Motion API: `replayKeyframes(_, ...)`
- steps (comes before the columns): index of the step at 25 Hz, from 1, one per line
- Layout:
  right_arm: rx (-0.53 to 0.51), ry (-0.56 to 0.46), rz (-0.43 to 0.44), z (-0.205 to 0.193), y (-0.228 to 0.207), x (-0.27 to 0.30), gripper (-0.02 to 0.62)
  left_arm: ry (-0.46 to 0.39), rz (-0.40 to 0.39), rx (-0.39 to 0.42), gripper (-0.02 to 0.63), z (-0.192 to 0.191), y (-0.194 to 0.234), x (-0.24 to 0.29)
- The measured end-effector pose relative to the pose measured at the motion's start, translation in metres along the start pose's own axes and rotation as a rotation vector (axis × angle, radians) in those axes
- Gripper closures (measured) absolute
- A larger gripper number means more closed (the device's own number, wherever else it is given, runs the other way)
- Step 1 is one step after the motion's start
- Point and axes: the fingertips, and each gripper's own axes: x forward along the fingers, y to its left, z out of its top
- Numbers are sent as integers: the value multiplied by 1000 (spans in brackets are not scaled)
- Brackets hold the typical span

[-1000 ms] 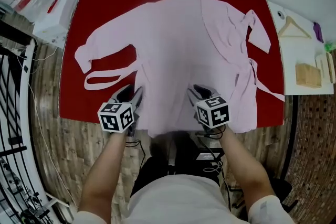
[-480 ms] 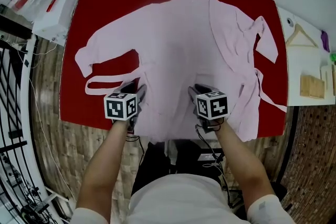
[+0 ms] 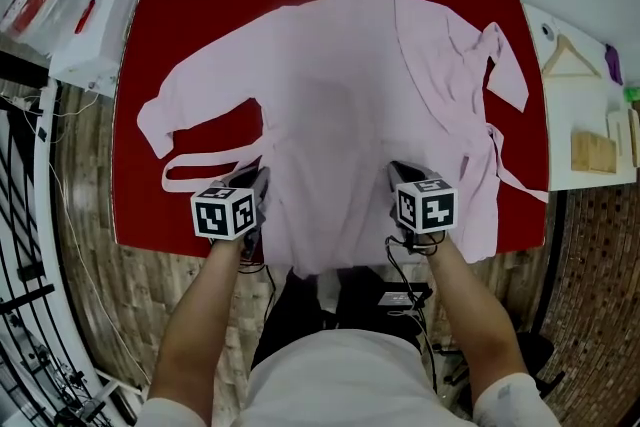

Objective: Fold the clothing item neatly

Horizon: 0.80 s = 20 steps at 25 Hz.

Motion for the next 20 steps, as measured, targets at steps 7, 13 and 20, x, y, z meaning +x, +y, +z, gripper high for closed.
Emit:
replayKeyframes(7, 86, 11, 78, -1, 17, 7, 495, -3, -29, 4, 581, 1, -4, 0)
replayKeyframes(13, 61, 40, -14, 2, 23, 12, 480, -25, -52, 2, 580, 4, -10, -4)
replayKeyframes(20, 32, 56, -44, -4, 33, 14, 482, -33, -59, 0, 580, 4, -9, -8)
